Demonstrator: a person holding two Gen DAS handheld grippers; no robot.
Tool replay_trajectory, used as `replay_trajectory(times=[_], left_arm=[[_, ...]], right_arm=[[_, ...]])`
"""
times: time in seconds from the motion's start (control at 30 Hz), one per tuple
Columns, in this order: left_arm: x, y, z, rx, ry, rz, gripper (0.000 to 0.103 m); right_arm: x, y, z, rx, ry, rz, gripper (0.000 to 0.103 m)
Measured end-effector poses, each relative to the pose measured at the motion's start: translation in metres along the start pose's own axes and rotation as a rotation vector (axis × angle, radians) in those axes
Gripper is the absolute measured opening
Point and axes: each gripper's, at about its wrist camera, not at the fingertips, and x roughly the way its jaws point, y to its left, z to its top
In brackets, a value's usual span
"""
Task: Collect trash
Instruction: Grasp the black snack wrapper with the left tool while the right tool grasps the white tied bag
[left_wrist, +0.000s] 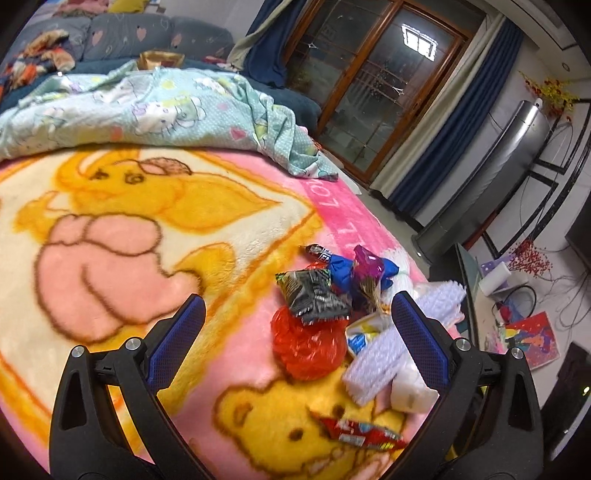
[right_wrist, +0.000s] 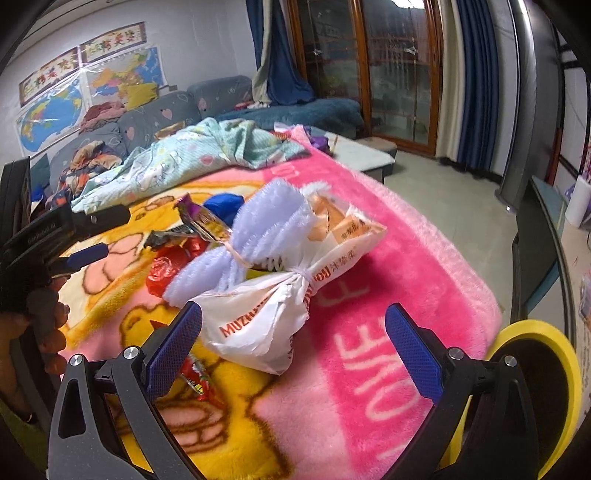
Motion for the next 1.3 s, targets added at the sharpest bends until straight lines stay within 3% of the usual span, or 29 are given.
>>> replay_trajectory(times=[0.27, 0.37, 0.53, 0.7, 0.93, 1.3], left_arm=[[0.030, 0.009, 0.008, -0.067, 0.062, -0.073, 0.085], [0.041, 0.011, 0.007, -0.100, 0.097, -0.116, 0.080], [0.053, 0.017, 0.003, -0.162, 0.132, -0.161, 0.063], [0.054, 0.019, -0.001, -0.179, 0.137, -0.176, 0.035], [0.038, 0.020, 0.001, -0.158, 0.096, -0.162, 0.028], [0.003, 0.010, -0.001, -0.073, 0.025, -0.149, 0.025]], right_arm=[[0.026, -0.008, 0.000, 0.057, 0.081, 0.039, 0.070], [0.033, -0.015, -0.004, 0.092, 0.122, 0.073, 0.055], [0.028, -0.019, -0.006, 0.110, 0.136, 0.141, 0.036], [0.021, -0.019, -0.008, 0.110, 0.140, 0.152, 0.033], [0.013, -0.021, -0.008, 0.093, 0.132, 0.143, 0.031], [-0.010, -0.029, -0.006, 0.081, 0.112, 0.124, 0.030]])
